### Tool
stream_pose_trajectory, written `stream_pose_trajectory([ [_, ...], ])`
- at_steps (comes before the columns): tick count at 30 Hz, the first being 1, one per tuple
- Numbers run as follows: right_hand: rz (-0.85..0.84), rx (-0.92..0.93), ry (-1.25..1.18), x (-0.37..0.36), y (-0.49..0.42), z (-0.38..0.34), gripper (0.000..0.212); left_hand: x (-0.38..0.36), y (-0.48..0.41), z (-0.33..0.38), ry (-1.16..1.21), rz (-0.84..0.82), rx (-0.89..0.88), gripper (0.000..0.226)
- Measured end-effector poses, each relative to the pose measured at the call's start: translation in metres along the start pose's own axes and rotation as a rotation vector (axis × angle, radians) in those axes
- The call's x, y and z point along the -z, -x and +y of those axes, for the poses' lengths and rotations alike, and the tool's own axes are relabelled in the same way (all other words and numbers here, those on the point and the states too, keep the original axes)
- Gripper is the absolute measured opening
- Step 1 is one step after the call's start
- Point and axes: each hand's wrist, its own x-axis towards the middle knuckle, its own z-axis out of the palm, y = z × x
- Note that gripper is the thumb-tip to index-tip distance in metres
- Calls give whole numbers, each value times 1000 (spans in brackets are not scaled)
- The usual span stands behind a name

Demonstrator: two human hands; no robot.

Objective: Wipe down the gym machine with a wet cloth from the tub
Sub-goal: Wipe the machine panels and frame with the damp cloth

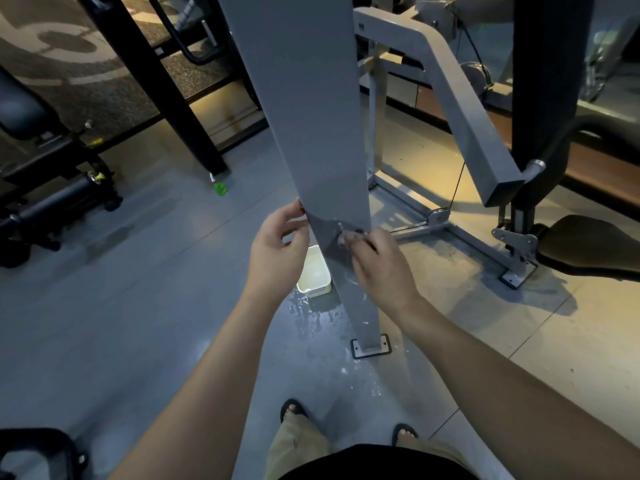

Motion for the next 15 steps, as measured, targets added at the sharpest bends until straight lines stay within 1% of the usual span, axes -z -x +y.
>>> stream_pose_trajectory([
  [1,10,8,0,1,-4,-2,24,1,0,-1,5,-4,-5,45],
  [3,106,-13,-59,13,-20,-18,23,1,-1,-2,15,-13,-11,44],
  [5,295,75,-50,20,-39,-27,21,2,-2,-4,33,-8,-14,40],
  [7,393,135,4,13,-44,-20,24,4,-6,-5,37,-16,-4,33],
  [8,362,132,14,4,-34,-14,25,5,-9,-5,33,-35,-1,29],
  [11,116,40,7,-12,-3,-14,27,16,-23,-2,8,-108,-38,21],
  [12,93,17,-14,-12,-2,-19,25,19,-27,-2,-5,-125,-56,20],
  [13,119,-18,-61,-9,-8,-26,23,22,-32,-2,-13,-136,-73,18],
  [15,284,-35,-91,-2,-27,-44,20,26,-41,-5,-13,-157,-98,16],
])
